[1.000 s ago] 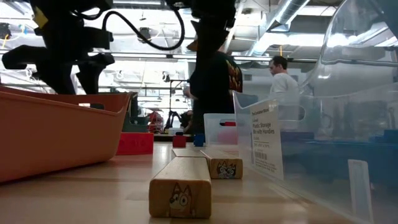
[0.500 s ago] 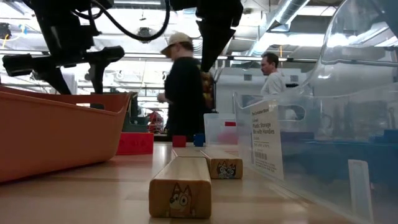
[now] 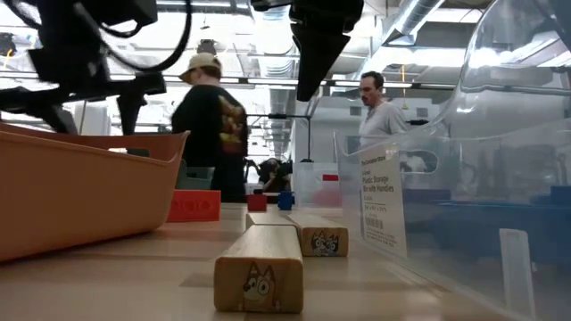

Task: Sort blocks
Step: Put the orange game piece into the orange bin

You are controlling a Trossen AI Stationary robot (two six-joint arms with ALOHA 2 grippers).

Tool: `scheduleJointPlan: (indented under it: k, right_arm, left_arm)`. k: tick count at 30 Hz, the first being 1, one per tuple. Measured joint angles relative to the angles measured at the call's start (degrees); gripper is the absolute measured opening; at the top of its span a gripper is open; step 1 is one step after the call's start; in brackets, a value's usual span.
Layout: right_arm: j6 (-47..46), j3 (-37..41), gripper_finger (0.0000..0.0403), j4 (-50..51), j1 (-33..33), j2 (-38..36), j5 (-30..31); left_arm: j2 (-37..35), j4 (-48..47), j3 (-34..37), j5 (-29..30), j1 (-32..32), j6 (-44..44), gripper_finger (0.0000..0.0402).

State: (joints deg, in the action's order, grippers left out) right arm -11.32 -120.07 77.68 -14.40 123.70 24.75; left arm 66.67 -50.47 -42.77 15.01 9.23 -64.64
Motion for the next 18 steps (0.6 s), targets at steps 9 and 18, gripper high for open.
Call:
scheduleJointPlan:
  k: [9, 18]
  right_arm:
    - [-0.41, 0.00, 0.0177, -0.60, -0.24, 0.00, 0.02]
    - [-0.23, 0.00, 0.0177, -1.61, -0.21, 0.00, 0.04]
  left_arm:
    - [0.00, 4.34, 4.86, -1.25, 0.00, -12.36, 0.0268]
    - [1.20, 9.54, 4.86, -4.07, -1.49, -17.57, 0.0268]
